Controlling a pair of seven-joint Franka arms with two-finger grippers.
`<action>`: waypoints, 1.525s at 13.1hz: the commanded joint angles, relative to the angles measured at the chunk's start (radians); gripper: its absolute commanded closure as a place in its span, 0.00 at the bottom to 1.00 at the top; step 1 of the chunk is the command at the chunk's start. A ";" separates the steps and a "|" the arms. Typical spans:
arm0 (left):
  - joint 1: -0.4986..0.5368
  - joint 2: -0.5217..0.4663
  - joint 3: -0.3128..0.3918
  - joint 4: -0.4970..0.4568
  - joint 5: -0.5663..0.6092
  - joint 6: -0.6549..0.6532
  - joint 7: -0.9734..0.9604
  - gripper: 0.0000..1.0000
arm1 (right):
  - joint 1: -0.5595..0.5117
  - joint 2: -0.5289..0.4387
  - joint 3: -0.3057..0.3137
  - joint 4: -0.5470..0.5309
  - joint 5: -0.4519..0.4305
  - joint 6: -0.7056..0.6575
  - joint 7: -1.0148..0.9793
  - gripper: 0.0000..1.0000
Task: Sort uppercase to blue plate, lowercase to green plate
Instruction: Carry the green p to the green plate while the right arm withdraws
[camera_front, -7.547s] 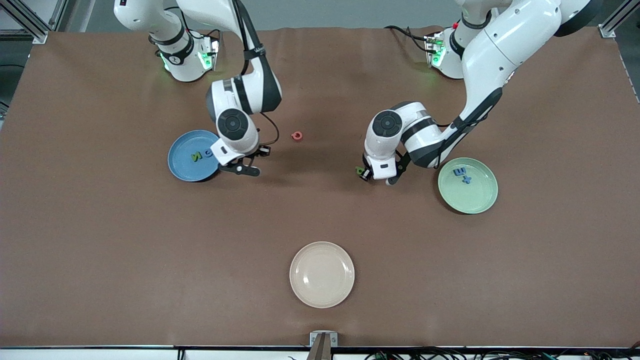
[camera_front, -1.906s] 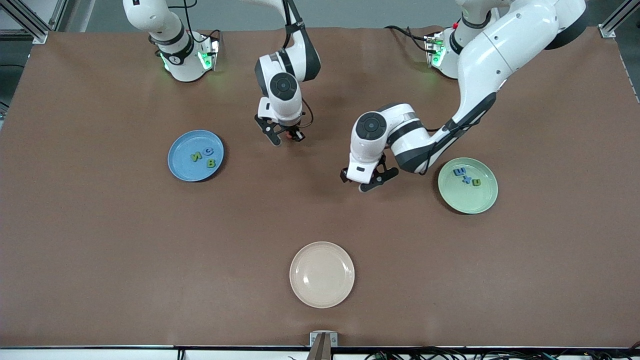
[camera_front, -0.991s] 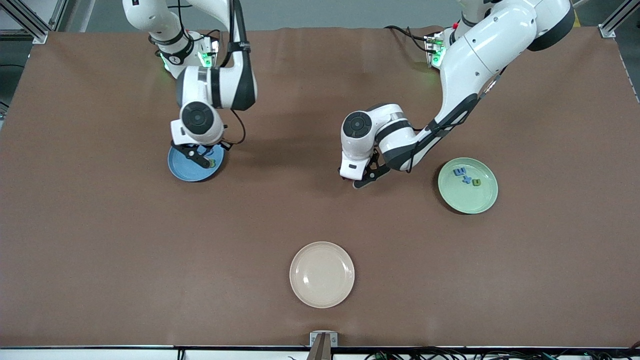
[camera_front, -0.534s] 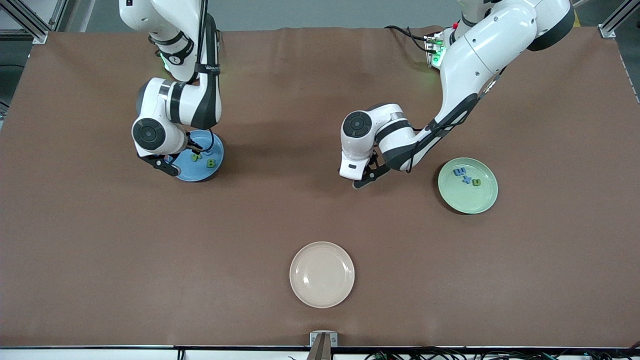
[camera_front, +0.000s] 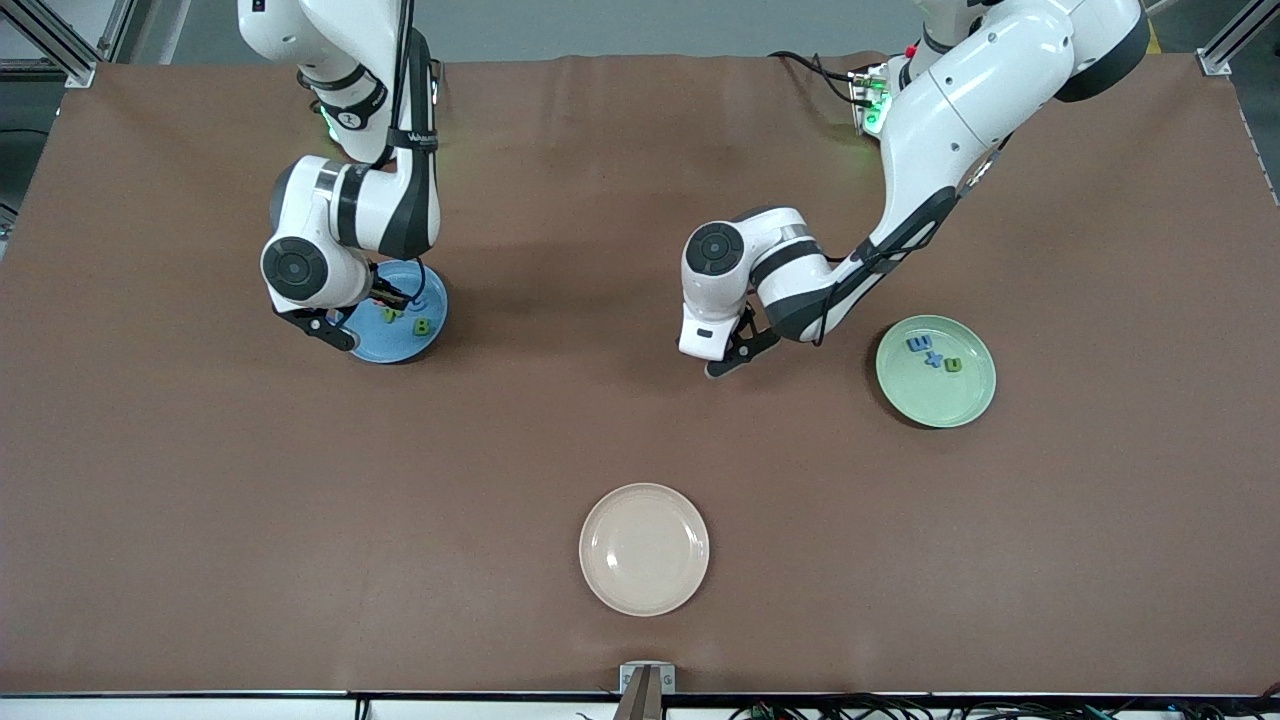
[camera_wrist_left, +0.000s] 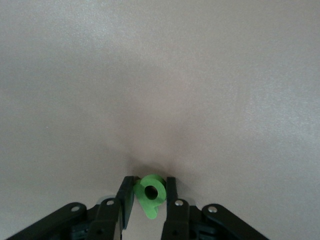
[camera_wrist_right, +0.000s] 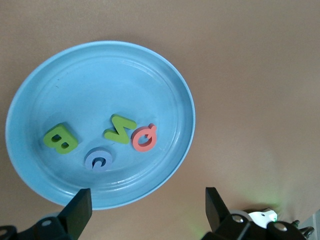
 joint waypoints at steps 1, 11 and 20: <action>0.027 -0.029 0.004 -0.012 -0.018 -0.019 0.005 0.86 | 0.046 -0.020 -0.177 0.046 -0.015 -0.118 -0.183 0.00; 0.637 -0.046 -0.376 -0.107 -0.032 -0.231 0.408 0.88 | -0.296 -0.016 -0.259 0.582 -0.081 -0.452 -0.579 0.00; 0.957 -0.031 -0.403 -0.259 0.120 -0.159 0.677 0.88 | -0.694 -0.019 -0.021 0.922 0.035 -0.650 -0.586 0.00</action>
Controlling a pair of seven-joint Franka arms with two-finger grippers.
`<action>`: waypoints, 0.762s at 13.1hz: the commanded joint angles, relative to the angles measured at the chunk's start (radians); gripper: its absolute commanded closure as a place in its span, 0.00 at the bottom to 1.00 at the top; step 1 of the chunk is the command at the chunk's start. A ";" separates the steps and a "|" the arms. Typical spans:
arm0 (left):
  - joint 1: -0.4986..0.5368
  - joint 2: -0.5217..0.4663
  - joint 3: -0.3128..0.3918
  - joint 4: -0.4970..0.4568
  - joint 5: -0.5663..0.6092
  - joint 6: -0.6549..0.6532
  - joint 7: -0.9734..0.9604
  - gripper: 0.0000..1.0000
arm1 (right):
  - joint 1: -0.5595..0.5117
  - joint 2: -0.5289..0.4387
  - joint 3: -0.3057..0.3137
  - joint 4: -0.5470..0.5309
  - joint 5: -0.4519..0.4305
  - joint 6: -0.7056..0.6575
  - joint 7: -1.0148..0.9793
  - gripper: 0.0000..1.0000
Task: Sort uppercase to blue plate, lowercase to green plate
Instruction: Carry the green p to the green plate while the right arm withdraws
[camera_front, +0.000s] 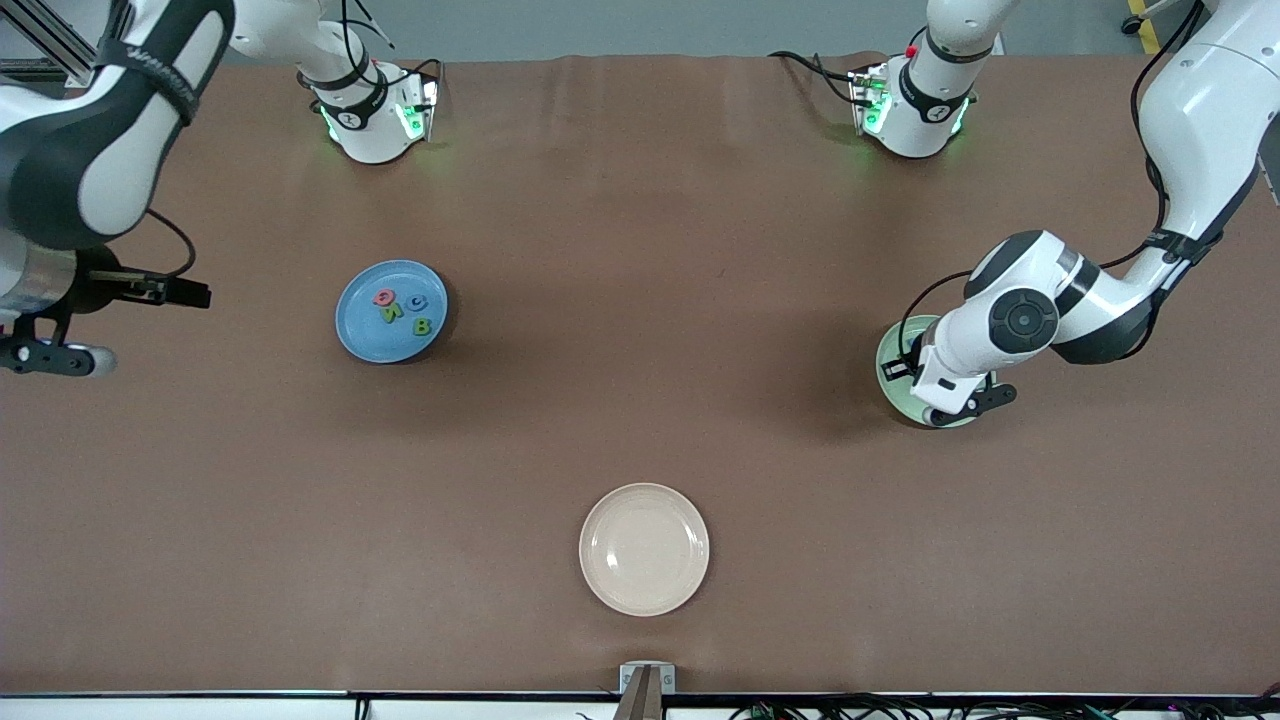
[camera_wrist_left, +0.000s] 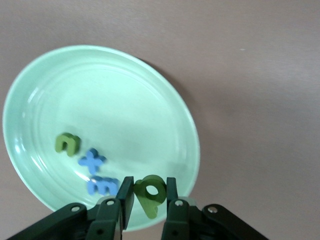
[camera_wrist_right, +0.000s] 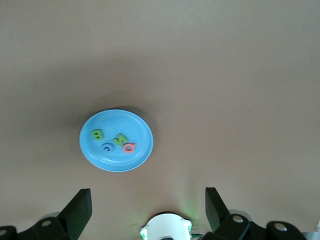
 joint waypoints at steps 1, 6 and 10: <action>0.020 -0.014 0.025 -0.060 0.055 0.073 0.015 0.88 | -0.061 -0.017 0.034 0.044 0.036 -0.038 -0.007 0.00; 0.008 0.006 0.074 -0.077 0.117 0.138 0.014 0.85 | -0.310 -0.083 0.353 0.167 -0.041 -0.068 0.001 0.00; 0.005 -0.001 0.072 -0.065 0.117 0.135 0.028 0.10 | -0.621 -0.253 0.882 0.171 -0.309 0.003 0.146 0.00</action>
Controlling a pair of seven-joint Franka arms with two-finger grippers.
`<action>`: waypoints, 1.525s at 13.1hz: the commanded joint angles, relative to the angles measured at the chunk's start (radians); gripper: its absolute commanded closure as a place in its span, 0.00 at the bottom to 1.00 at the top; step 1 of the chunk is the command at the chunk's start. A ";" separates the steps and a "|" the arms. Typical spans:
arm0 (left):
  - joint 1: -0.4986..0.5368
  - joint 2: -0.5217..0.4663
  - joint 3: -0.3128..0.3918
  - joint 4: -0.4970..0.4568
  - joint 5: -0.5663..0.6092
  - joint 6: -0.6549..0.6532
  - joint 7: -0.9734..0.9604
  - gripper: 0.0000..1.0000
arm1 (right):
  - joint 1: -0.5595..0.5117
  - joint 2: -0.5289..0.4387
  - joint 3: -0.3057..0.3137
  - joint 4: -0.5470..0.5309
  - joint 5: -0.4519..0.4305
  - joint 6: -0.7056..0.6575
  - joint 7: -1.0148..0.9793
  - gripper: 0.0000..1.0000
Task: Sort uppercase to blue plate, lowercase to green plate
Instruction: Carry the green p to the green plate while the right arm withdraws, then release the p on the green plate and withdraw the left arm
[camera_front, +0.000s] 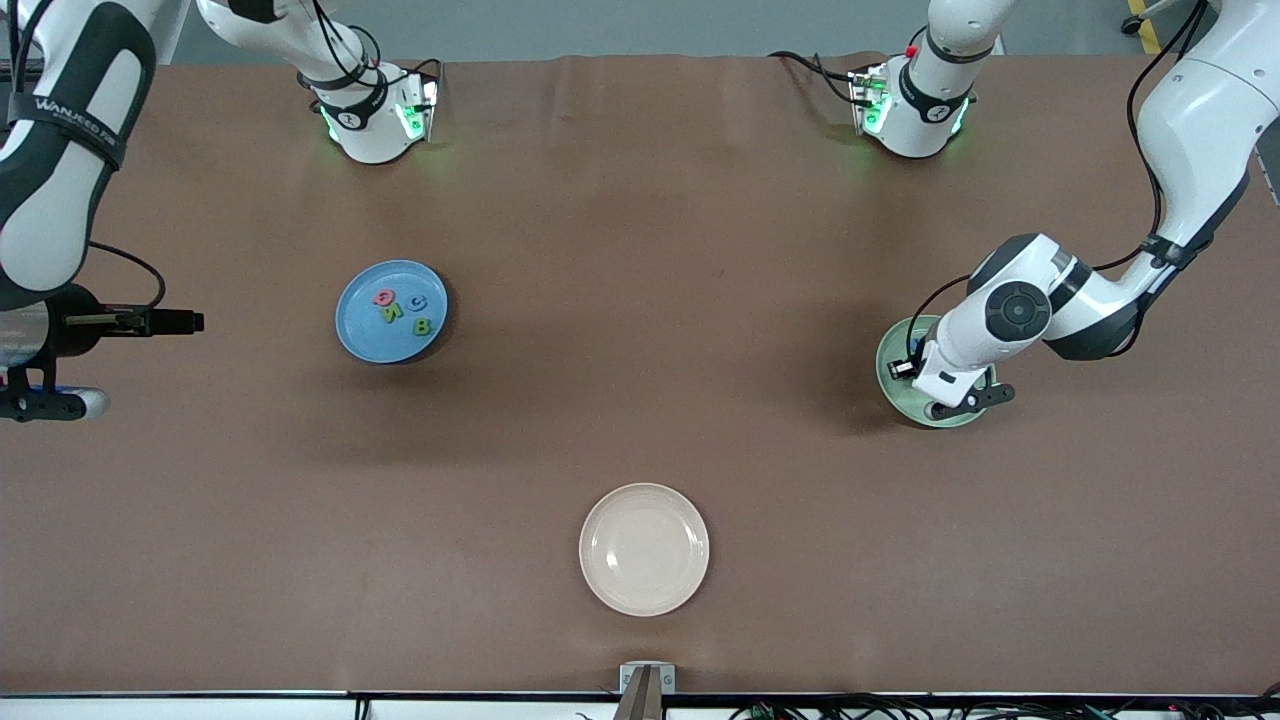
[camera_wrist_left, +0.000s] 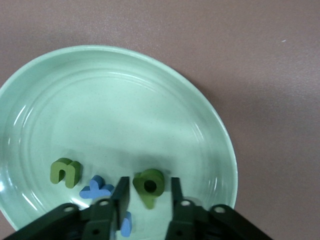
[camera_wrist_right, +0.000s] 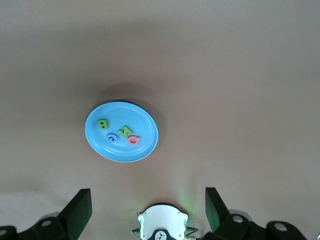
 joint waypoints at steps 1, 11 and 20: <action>-0.003 -0.016 -0.002 0.004 0.015 0.011 0.016 0.08 | -0.249 -0.157 0.417 -0.010 -0.183 0.054 0.146 0.00; -0.037 -0.025 -0.006 0.104 -0.040 0.011 0.020 0.01 | -0.577 -0.467 0.856 -0.456 -0.333 0.340 0.194 0.00; -0.309 -0.491 0.421 0.121 -0.908 -0.029 0.885 0.01 | -0.585 -0.392 0.854 -0.199 -0.325 0.230 0.183 0.00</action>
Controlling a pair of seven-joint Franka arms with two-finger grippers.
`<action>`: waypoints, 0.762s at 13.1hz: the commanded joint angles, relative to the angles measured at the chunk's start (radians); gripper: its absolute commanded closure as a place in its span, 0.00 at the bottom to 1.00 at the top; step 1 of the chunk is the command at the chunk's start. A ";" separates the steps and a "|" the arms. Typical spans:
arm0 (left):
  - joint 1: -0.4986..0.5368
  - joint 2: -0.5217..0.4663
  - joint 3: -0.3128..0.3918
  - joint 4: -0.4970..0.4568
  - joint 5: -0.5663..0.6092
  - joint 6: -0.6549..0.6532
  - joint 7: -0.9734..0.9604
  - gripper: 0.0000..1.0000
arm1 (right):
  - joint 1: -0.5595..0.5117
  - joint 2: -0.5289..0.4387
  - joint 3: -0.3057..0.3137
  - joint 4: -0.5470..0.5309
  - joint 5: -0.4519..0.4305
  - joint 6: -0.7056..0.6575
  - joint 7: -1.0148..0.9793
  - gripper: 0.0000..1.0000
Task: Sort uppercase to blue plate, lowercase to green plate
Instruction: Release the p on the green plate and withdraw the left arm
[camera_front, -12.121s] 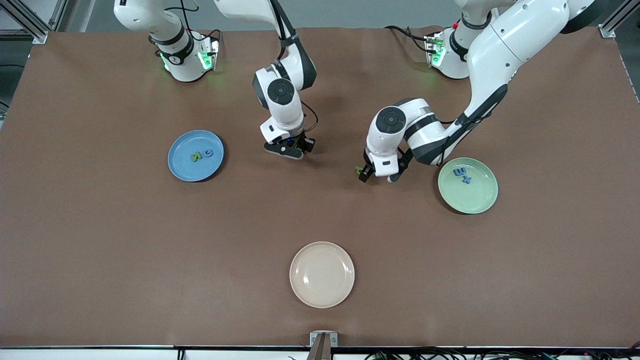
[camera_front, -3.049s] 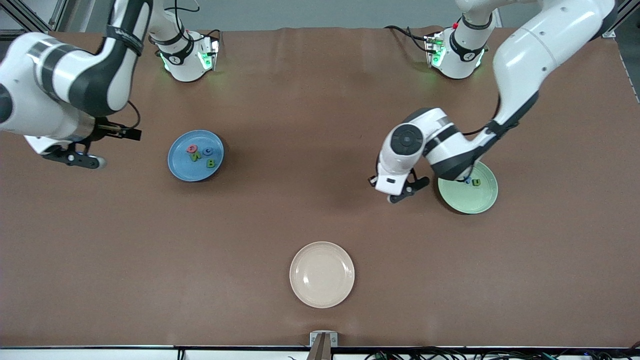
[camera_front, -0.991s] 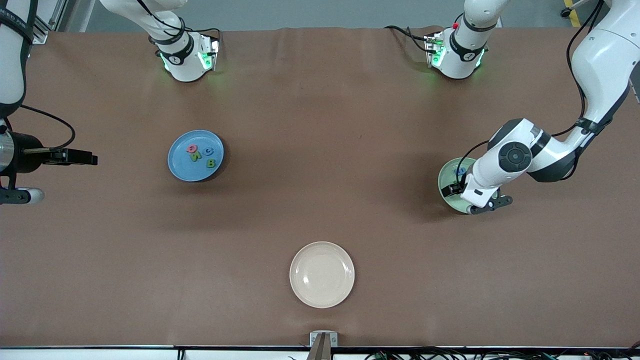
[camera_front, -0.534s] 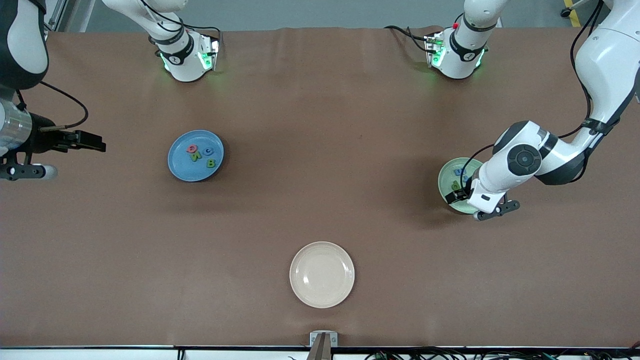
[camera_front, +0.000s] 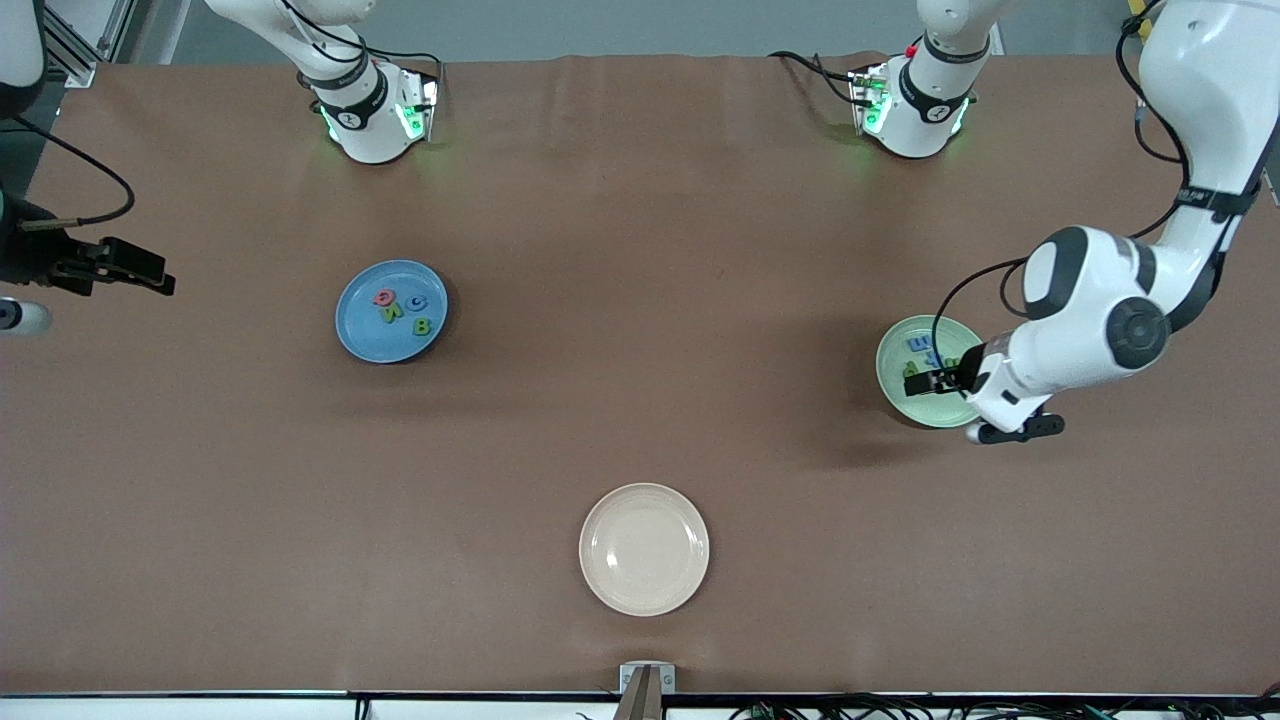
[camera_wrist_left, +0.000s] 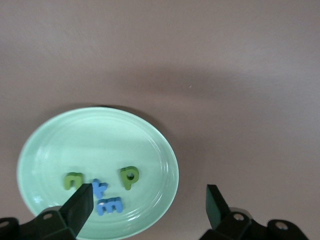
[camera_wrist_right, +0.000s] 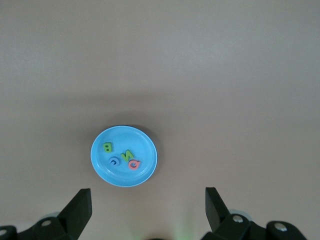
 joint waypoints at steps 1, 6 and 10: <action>-0.004 -0.160 0.085 -0.034 -0.114 -0.078 0.205 0.01 | -0.019 0.062 0.019 0.108 -0.013 -0.049 0.003 0.00; 0.004 -0.344 0.201 0.109 -0.135 -0.367 0.284 0.01 | 0.008 0.054 -0.010 0.094 -0.014 -0.060 0.054 0.00; 0.004 -0.389 0.222 0.343 -0.135 -0.560 0.284 0.01 | 0.071 0.053 -0.085 0.080 -0.003 -0.057 0.051 0.00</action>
